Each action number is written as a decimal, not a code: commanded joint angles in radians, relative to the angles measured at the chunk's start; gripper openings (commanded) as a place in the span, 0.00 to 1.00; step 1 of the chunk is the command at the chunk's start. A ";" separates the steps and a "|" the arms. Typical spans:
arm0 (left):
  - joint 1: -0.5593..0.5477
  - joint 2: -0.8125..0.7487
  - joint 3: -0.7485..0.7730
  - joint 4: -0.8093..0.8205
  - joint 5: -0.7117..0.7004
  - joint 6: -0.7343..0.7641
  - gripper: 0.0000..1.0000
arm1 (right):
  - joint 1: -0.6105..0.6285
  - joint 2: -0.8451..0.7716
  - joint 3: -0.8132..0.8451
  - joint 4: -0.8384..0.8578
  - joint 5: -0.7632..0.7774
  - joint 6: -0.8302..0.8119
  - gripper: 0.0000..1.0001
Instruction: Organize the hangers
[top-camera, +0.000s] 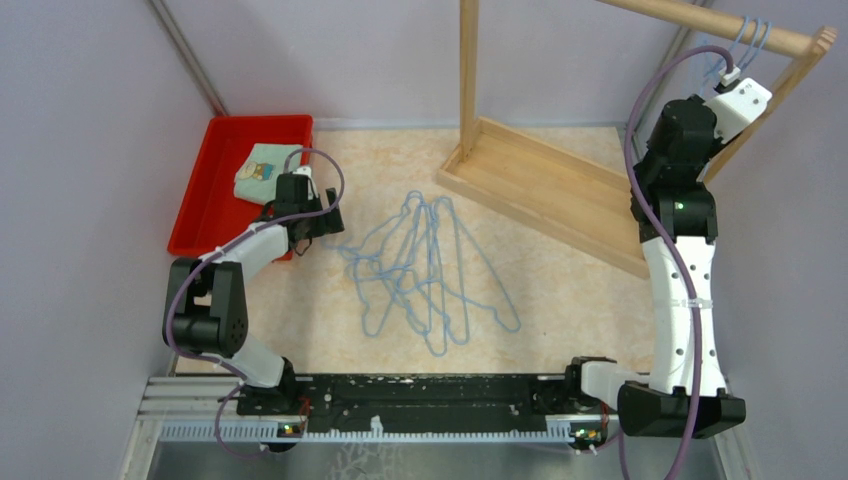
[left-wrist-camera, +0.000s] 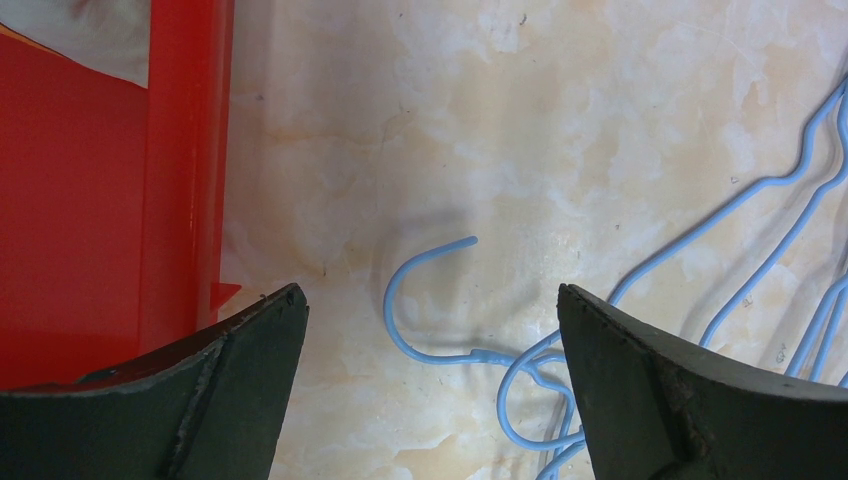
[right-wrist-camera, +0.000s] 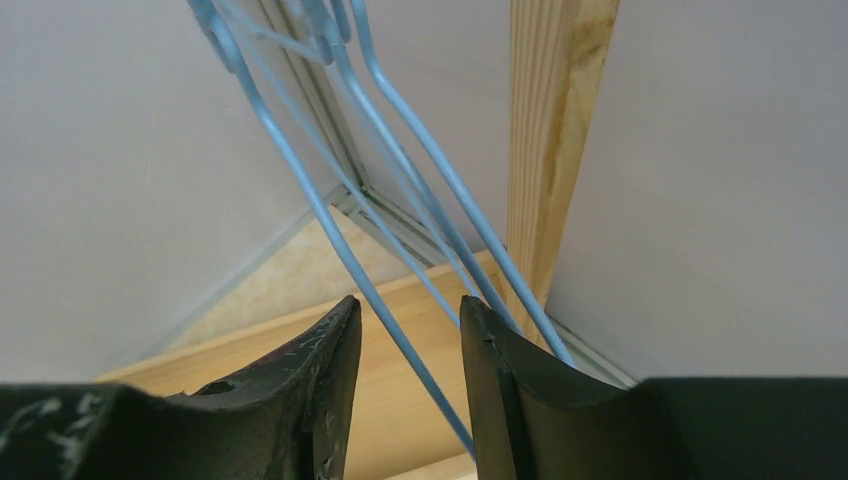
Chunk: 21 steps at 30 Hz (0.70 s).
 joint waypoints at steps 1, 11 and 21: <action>0.006 -0.005 0.006 0.002 -0.017 0.008 1.00 | -0.010 -0.009 0.036 -0.013 -0.036 0.020 0.45; 0.006 0.019 0.026 0.013 -0.011 0.002 1.00 | -0.008 -0.053 0.088 -0.041 -0.154 0.048 0.80; 0.006 0.030 0.021 0.025 -0.002 -0.013 1.00 | -0.008 -0.095 0.134 -0.032 -0.406 0.064 0.91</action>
